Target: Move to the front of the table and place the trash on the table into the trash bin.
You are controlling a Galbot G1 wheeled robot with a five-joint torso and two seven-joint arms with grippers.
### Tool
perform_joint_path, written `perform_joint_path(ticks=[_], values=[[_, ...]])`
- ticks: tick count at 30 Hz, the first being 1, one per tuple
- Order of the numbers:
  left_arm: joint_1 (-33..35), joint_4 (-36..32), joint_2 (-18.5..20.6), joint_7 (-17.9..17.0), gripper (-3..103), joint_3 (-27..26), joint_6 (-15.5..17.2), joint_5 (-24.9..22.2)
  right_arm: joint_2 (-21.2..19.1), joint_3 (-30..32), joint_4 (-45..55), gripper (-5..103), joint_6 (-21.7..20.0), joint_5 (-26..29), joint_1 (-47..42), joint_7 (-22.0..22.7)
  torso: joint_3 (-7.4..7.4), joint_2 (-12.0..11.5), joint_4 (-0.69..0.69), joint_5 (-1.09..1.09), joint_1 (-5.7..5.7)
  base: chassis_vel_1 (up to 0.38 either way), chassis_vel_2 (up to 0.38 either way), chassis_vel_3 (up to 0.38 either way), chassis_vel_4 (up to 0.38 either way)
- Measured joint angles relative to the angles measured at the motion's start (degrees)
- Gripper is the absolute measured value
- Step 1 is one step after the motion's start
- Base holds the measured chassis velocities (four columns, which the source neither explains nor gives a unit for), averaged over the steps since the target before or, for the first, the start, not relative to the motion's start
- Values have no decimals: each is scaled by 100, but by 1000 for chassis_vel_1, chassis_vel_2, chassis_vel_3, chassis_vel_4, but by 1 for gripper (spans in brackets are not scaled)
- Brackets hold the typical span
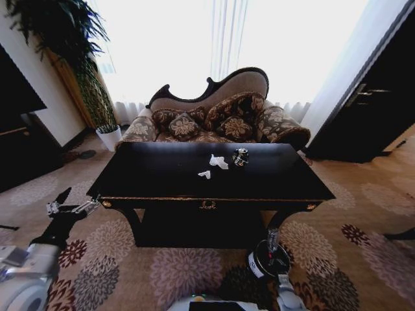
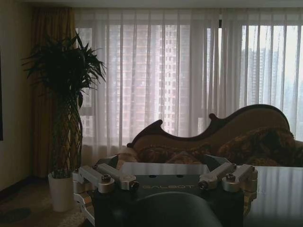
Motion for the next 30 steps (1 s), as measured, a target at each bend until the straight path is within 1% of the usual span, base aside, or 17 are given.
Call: perform_joint_path(ticks=[2, 4, 7, 8, 11, 13, 17, 19, 21, 22, 24, 25, 27, 30], values=[[-19, -15, 6, -9, 100, 25, 15, -6, -11, 9, -36, 21, 0, 34, -10, -1, 0, 0, 0, -1, 0, 0, 0, 0, 0], [-20, -21, 5, -10, 100, 29, 18, -7, -11, 9, -38, 21, 0, 41, -10, -1, 0, 0, 0, -1, 0, 0, 0, 0, 0], [-16, -31, -23, -14, 100, 39, 26, -2, -11, 11, -38, 37, -52, 137, -21, -2, 0, 0, 0, 0, 0, 0, 0, 0, 0], [-16, -31, -23, -14, 100, 39, 26, -2, -11, 11, -38, 37, -52, 137, -21, -2, 0, 0, 0, 0, 0, 0, 0, 0, 0], [60, -33, -54, -14, 100, 49, -5, 8, -15, 17, 55, 54, -55, 145, -115, -4, 0, 0, 1, 0, 0, 0, 0, 0, 0], [68, -33, -59, -13, 100, 61, -16, 23, -18, 18, 83, 54, -53, 144, -145, -6, 0, 0, 1, 1, 0, 0, 0, 0, 0], [28, -51, -81, -9, 100, 154, -56, 59, -27, 26, 337, 75, 115, 103, -425, -9, 0, 0, 1, 0, -1, 0, 0, 0, 0], [17, -60, -83, -9, 100, 163, -55, 61, -25, 34, 404, 75, 171, 91, -502, -9, 0, 0, 1, 0, 0, 0, 0, 0, 0], [13, -72, -86, -9, 100, 169, -53, 89, -1, 61, 529, 86, 384, 23, -681, -2, 0, 0, 0, 0, 0, 0, 0, 0, 0], [13, -72, -86, -9, 100, 169, -53, 89, -1, 61, 529, 86, 384, 23, -681, -2, 0, 0, 0, 0, 0, 0, 0, 0, 0], [36, -72, -94, -11, 100, 157, -54, 96, 44, 105, 633, 96, 595, -13, -861, 19, 0, 0, 0, -1, 0, 0, 0, 0, 0], [41, -72, -96, -11, 100, 152, -54, 96, 67, 121, 686, 98, 639, 4, -927, 27, 0, 0, 1, -1, 0, 0, 0, 0, 0], [44, -72, -97, -11, 100, 151, -54, 96, 81, 130, 722, 98, 658, 22, -963, 31, 0, 0, 0, 0, 0, 0, 0, 0, 0], [48, -70, -99, -13, 100, 145, -54, 96, 174, 172, 1282, 100, 751, 214, -1343, 47, 0, 0, 1, 0, 0, 0, 0, 0, 0]])
